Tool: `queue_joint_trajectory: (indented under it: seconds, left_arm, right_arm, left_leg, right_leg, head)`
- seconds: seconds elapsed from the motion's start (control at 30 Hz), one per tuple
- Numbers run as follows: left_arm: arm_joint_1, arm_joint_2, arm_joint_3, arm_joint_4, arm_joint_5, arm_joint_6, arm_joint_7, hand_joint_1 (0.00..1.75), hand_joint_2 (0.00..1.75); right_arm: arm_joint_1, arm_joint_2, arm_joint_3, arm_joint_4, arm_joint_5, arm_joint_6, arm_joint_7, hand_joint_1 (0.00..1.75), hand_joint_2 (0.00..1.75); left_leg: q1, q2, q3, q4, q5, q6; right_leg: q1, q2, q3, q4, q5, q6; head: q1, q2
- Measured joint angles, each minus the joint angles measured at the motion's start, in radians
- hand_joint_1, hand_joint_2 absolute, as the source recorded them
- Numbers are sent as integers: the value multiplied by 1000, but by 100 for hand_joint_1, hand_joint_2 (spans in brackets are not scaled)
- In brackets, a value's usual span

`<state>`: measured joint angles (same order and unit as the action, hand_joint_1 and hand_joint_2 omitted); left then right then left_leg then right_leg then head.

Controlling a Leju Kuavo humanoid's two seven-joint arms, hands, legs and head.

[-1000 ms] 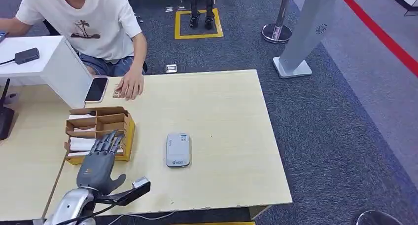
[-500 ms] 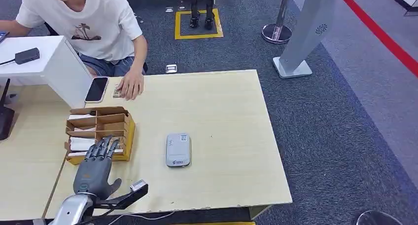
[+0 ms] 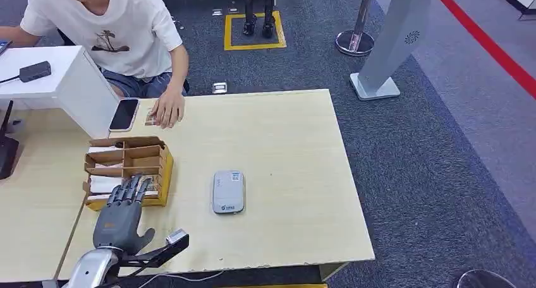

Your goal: Pass the card to the sensor for recognition and then transmit it.

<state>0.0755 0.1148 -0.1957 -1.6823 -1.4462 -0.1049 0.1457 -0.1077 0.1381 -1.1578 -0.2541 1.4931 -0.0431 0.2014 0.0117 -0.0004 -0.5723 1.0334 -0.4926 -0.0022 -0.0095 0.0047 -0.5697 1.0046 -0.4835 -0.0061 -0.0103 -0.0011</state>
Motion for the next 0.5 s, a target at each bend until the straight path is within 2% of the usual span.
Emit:
queue_joint_trajectory:
  seconds: [0.33, 0.5]
  left_arm:
    - [3, -18, 27, -13, -55, 9, 0, 0, 175]
    - [-38, -34, 54, -16, -93, 8, -9, 0, 175]
  right_arm:
    - [0, 0, 0, 1, 2, 0, 0, 0, 0]
    - [-1, 0, 0, 1, 16, 0, 0, 0, 0]
  left_leg:
    - [0, 0, 0, 0, 0, 0]
    - [0, 0, 0, 0, 0, 0]
  right_leg:
    - [0, 0, 0, 0, 0, 0]
    - [0, 0, 0, 0, 0, 0]
  head:
    - [0, 0]
    - [0, 0]
